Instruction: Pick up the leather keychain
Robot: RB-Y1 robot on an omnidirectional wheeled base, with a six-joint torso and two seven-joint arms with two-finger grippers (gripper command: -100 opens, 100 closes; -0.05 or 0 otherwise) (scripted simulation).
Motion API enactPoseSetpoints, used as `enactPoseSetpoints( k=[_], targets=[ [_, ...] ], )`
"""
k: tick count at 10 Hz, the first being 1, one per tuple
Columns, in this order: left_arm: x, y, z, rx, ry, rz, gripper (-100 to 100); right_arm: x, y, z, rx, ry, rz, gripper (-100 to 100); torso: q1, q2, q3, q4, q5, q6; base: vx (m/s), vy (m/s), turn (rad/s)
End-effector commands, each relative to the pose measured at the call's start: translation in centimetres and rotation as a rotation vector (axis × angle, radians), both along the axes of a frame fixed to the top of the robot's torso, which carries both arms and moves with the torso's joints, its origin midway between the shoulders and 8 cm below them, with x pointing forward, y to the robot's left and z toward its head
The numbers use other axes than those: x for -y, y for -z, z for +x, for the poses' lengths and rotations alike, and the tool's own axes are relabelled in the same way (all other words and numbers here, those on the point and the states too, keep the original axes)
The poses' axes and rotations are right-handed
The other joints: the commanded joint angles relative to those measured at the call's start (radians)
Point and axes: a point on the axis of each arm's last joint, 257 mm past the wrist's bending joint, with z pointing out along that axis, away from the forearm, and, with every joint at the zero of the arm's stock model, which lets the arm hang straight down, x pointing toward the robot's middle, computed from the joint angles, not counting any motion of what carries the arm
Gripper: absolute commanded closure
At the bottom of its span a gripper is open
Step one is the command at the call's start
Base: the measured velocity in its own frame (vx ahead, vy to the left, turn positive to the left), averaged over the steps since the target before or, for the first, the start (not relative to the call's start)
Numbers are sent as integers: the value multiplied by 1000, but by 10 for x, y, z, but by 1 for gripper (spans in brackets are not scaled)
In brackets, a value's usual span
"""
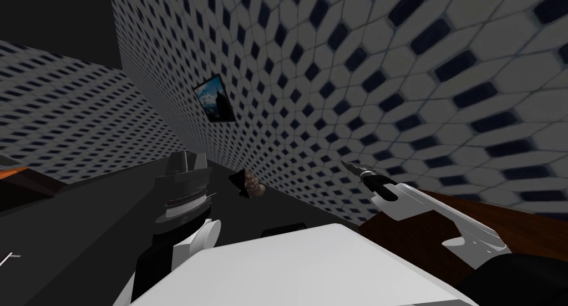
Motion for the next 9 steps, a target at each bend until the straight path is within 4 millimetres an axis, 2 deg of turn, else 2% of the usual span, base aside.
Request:
enactPoseSetpoints(
  k=[1,2,3,4,5,6,9],
  targets=[
    [0,0,0,0,0,0,0,-1,-5,-2,-3,9,1,-100,0,0,0,0,0,0,218,109,28],
    [0,0,0,0,0,0,0,-2,-8,-3,-5,12,1,-100,0,0,0,0,0,0,220,125,37],
    [0,0,0,0,0,0,0,-1,-6,-2,-3,8,1,-100,1,0,0,0,0,0,96,60,1],
    [0,0,0,0,0,0,0,-1,-6,-2,-4,10,1,0,-3,6,3,1,0,0,18,11,0],
    [0,0,0,0,0,0,0,-1,-6,-2,-4,10,1,-100,-6,11,6,2,-1,0,9,5,1],
    [0,0,0,0,0,0,0,-1,-6,-2,-3,10,1,100,-7,13,8,3,-2,1,0,0,0],
    [0,0,0,0,0,0,0,-1,-6,-2,-3,9,1,100,-8,15,9,3,-2,1,0,0,0]
  ],
)
